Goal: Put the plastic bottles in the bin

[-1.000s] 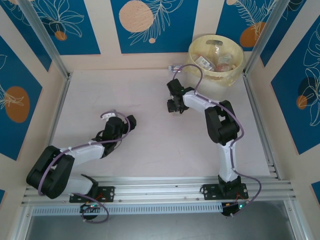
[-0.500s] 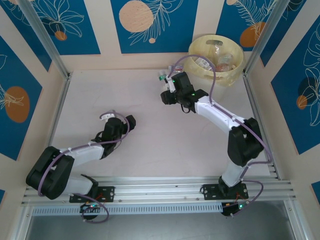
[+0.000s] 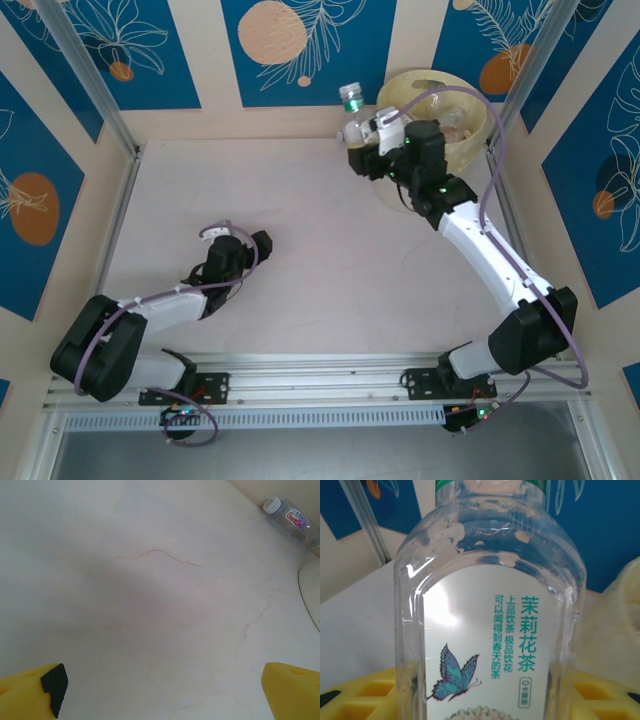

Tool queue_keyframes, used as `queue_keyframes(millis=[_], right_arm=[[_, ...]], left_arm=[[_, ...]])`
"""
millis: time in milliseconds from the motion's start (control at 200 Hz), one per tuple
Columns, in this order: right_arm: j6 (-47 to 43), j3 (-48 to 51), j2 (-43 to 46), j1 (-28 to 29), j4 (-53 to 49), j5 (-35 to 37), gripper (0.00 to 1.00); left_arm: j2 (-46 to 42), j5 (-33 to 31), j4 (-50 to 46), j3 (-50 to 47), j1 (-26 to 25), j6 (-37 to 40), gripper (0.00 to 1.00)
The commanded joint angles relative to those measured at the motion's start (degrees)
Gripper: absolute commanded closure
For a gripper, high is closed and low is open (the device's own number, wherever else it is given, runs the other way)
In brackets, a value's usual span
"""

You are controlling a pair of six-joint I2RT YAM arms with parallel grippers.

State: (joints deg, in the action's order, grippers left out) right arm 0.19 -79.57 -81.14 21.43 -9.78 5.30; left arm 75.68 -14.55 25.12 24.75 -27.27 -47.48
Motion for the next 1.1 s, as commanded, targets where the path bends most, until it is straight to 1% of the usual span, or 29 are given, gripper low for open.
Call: queue_keyframes(millis=[0,45,195,295,375,445,565,815,900,970,1035,1055,1095], right_arm=[[0.78,-2.91,2.39,-3.1,2.82,-2.9,0.67],[1.88,-3.84,2.4,-5.11,2.44,-2.67,0.67],[10.22,-7.1,0.81,-13.81,0.45,-4.97,0.67],[14.72,-11.29,-2.14,-18.1,-4.68,-4.96,0.68],[16.56,-14.69,-4.8,-20.65,-8.56,-6.17,0.68],[18.28,-16.94,-6.93,-22.01,-11.52,-6.69,0.68],[21.15,-20.11,-10.52,-24.1,-15.15,-10.43,0.67],[22.16,-31.74,-20.01,-24.46,-24.94,-14.19,0.66],[22.47,-35.67,-23.35,-24.33,-27.16,-15.13,0.65],[22.51,-38.47,-25.73,-24.19,-28.41,-15.45,0.61],[21.46,-41.28,-27.99,-24.03,-29.49,-17.98,0.53],[21.24,-42.74,-28.87,-23.86,-30.4,-18.03,0.49],[21.14,-45.39,-30.55,-23.58,-31.88,-17.18,0.35]], left_arm=[[-0.97,1.44,1.04,-0.22,1.01,0.19,0.0],[-0.72,2.02,1.28,-0.14,1.08,0.08,0.0],[-0.57,2.92,1.8,-0.15,1.29,-0.25,0.0],[-0.85,2.95,1.68,-0.14,1.34,-0.35,0.0],[-1.38,2.82,1.51,-0.37,1.43,-0.49,0.0],[-1.84,2.46,1.42,-0.65,1.43,-0.62,0.0],[-2.48,1.76,1.33,-1.19,1.51,-1.16,0.0],[-2.61,0.92,1.33,-1.73,1.7,-1.47,0.0],[-2.06,0.97,1.4,-1.81,1.79,-1.8,0.0],[-1.83,1.02,1.59,-1.81,1.87,-1.91,0.0],[-1.69,1.11,1.65,-1.78,1.88,-1.91,0.0],[-1.68,1.1,1.61,-1.74,1.93,-1.91,0.0],[-1.76,1.04,1.59,-1.75,1.95,-1.91,0.0]])
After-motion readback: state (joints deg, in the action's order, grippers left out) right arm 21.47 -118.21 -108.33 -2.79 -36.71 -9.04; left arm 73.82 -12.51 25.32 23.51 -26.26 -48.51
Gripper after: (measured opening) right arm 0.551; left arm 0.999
